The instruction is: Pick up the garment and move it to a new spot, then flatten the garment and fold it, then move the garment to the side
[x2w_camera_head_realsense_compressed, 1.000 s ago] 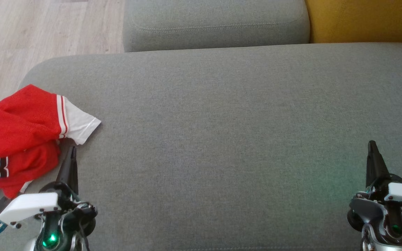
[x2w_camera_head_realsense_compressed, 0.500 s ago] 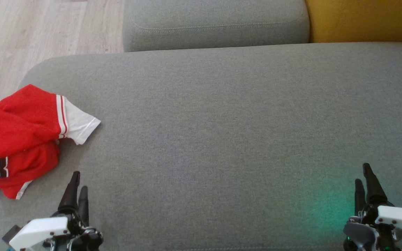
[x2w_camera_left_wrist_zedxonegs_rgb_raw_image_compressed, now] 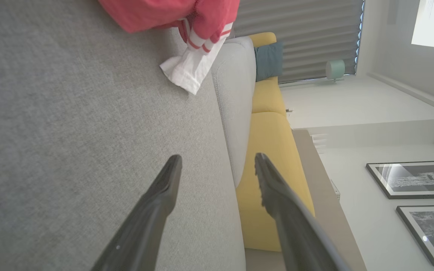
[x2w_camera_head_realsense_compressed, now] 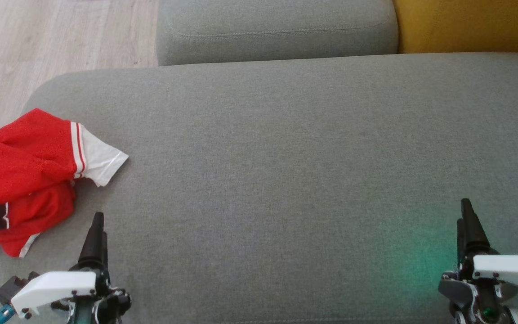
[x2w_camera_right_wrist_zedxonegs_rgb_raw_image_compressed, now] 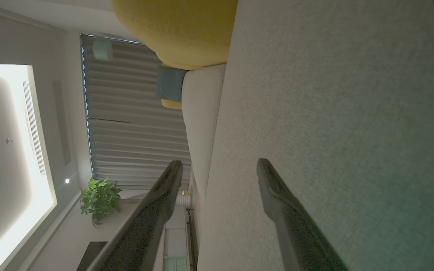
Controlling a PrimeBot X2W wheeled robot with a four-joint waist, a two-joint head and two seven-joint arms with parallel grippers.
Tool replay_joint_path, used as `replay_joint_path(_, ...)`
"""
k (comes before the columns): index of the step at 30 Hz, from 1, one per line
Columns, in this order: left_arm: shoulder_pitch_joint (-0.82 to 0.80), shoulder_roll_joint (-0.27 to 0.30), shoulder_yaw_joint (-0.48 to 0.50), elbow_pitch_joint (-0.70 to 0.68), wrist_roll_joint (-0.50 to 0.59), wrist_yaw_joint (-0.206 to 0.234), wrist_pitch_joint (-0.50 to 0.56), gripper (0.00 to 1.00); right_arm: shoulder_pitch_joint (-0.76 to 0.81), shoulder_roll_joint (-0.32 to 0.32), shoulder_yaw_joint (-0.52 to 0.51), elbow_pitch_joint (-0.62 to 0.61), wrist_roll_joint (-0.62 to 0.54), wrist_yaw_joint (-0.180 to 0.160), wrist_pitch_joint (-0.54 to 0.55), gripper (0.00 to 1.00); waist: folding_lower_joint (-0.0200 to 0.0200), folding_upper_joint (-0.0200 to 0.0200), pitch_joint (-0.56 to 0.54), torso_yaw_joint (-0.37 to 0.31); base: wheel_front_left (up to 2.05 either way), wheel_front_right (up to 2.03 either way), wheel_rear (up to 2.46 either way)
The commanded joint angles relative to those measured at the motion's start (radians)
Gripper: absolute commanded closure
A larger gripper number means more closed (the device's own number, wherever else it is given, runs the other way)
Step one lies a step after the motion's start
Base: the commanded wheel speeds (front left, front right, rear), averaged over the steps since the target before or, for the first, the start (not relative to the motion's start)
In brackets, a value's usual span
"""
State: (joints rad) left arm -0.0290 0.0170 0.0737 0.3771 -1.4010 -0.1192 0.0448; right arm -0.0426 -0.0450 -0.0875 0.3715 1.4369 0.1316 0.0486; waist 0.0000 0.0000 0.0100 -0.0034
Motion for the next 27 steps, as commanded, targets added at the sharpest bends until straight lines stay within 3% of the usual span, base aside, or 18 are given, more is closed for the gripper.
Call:
replay_joint_path(1, -0.054, 0.008, 0.002, -0.037, 0.036, -0.004, -0.011, 0.0, -0.058, -0.02, 0.01, -0.037, -0.033, 0.0, -0.012, 0.0, 0.0, 0.0, 0.0, 0.0, 0.0, 0.0, 0.0)
replay_joint_path(27, -0.077, 0.016, -0.027, -0.024, 0.45, 0.039, -0.09, 0.0, -0.105, -0.03, 0.084, -0.01, -0.412, 0.0, -0.092, 0.0, 0.0, 0.0, -0.003, -0.008, 0.0, 0.0, 0.0)
